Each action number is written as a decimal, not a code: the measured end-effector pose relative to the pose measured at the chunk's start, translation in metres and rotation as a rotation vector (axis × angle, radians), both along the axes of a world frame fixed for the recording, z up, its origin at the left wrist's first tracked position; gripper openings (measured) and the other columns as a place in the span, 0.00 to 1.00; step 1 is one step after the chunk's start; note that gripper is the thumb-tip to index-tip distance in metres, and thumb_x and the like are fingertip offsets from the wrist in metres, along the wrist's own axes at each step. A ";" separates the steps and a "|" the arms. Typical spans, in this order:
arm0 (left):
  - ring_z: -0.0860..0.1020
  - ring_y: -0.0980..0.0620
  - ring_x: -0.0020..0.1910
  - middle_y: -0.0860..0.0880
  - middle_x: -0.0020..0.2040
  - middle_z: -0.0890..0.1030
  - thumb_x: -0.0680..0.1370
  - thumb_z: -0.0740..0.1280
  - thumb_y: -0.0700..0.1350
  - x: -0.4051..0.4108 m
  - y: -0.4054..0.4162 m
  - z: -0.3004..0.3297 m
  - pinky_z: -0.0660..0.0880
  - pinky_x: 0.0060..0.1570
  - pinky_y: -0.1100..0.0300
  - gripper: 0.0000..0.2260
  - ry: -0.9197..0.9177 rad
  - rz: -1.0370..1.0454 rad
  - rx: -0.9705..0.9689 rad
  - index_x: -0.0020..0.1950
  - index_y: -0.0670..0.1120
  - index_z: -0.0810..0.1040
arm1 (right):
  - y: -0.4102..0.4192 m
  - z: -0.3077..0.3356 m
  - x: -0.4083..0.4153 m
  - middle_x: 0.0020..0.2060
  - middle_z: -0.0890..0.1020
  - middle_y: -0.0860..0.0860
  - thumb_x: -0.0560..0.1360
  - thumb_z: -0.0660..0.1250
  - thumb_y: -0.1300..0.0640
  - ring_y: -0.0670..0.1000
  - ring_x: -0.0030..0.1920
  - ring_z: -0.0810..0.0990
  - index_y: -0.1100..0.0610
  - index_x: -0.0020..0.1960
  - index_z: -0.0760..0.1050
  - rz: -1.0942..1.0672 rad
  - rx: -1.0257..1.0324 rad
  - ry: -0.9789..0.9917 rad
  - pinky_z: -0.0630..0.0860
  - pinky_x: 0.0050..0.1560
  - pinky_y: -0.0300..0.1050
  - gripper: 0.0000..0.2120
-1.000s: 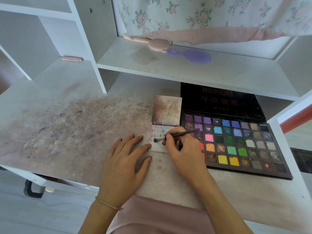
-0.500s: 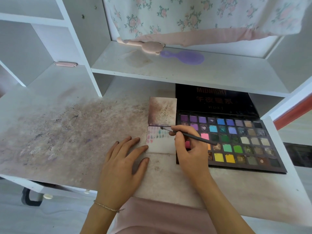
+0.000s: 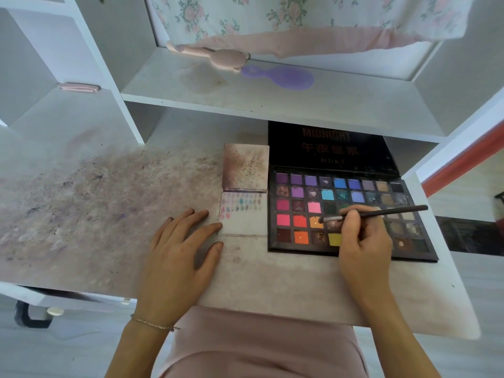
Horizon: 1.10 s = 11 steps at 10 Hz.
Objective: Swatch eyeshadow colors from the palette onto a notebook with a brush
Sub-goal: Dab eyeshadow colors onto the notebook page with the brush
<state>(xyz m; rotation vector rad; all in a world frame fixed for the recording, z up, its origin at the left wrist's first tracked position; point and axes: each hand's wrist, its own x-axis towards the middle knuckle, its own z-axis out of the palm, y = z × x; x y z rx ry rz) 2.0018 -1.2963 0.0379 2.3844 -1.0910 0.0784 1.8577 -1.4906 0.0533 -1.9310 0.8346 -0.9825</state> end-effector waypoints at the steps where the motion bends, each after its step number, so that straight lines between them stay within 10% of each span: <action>1: 0.73 0.45 0.62 0.47 0.59 0.78 0.74 0.57 0.55 0.000 0.000 0.000 0.62 0.64 0.50 0.19 0.003 -0.001 0.004 0.55 0.48 0.80 | 0.000 -0.001 0.001 0.33 0.76 0.44 0.78 0.57 0.60 0.37 0.37 0.76 0.43 0.41 0.68 -0.004 -0.021 0.025 0.72 0.32 0.30 0.13; 11: 0.73 0.46 0.62 0.48 0.59 0.78 0.74 0.57 0.56 0.001 0.000 -0.003 0.64 0.63 0.47 0.19 -0.004 -0.003 -0.017 0.55 0.48 0.79 | 0.007 0.006 0.004 0.35 0.77 0.45 0.75 0.58 0.58 0.44 0.38 0.77 0.43 0.43 0.70 0.056 0.049 -0.073 0.74 0.35 0.34 0.10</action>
